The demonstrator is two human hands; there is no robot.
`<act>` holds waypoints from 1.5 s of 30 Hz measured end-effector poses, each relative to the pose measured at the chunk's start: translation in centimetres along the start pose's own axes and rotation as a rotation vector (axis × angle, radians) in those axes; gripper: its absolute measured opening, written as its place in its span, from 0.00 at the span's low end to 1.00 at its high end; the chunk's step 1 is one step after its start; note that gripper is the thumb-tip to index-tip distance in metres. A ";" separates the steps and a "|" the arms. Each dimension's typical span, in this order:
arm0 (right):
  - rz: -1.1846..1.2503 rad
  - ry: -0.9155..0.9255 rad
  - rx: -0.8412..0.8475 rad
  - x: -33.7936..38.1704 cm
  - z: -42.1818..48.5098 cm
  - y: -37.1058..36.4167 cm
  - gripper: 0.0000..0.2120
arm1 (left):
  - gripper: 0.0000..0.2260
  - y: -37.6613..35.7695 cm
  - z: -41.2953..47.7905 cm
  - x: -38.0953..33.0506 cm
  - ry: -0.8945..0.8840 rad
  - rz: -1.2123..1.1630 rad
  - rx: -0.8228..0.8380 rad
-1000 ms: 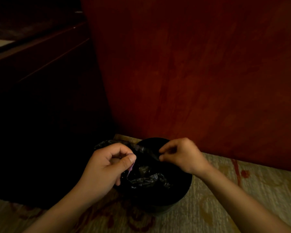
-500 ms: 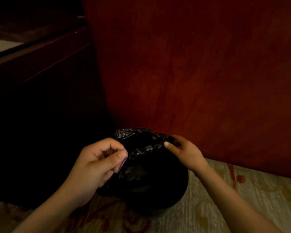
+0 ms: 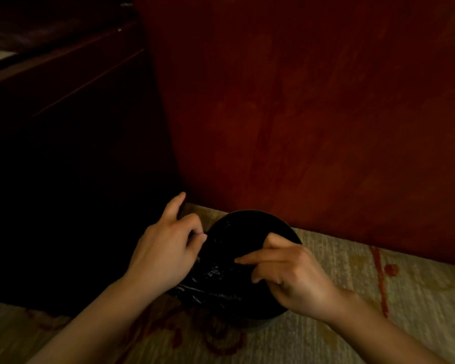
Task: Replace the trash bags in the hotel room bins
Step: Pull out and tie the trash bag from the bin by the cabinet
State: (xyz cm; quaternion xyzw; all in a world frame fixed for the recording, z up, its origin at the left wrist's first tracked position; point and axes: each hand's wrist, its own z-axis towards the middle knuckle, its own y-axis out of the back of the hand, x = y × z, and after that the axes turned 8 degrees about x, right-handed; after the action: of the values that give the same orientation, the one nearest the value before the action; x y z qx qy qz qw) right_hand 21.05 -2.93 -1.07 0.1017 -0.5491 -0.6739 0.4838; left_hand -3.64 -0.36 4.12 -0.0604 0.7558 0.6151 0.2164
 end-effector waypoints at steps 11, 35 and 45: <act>0.248 -0.208 0.029 -1.8 -1.3 2.6 0.08 | 0.09 -0.9 0.7 0.4 -0.075 -0.206 0.340; 0.120 -0.537 -0.117 -1.4 0.9 4.1 0.01 | 0.05 -0.8 0.0 0.4 -0.265 -0.370 -0.055; 0.304 -0.705 0.162 -2.4 0.7 3.0 0.07 | 0.03 -0.3 0.1 0.4 -0.314 -0.327 -0.184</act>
State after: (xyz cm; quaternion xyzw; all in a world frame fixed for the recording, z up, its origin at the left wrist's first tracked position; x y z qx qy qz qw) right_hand 23.41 -0.45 0.73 -0.1806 -0.7418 -0.5425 0.3504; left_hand -3.91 -0.30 3.67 -0.1049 0.6337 0.6401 0.4215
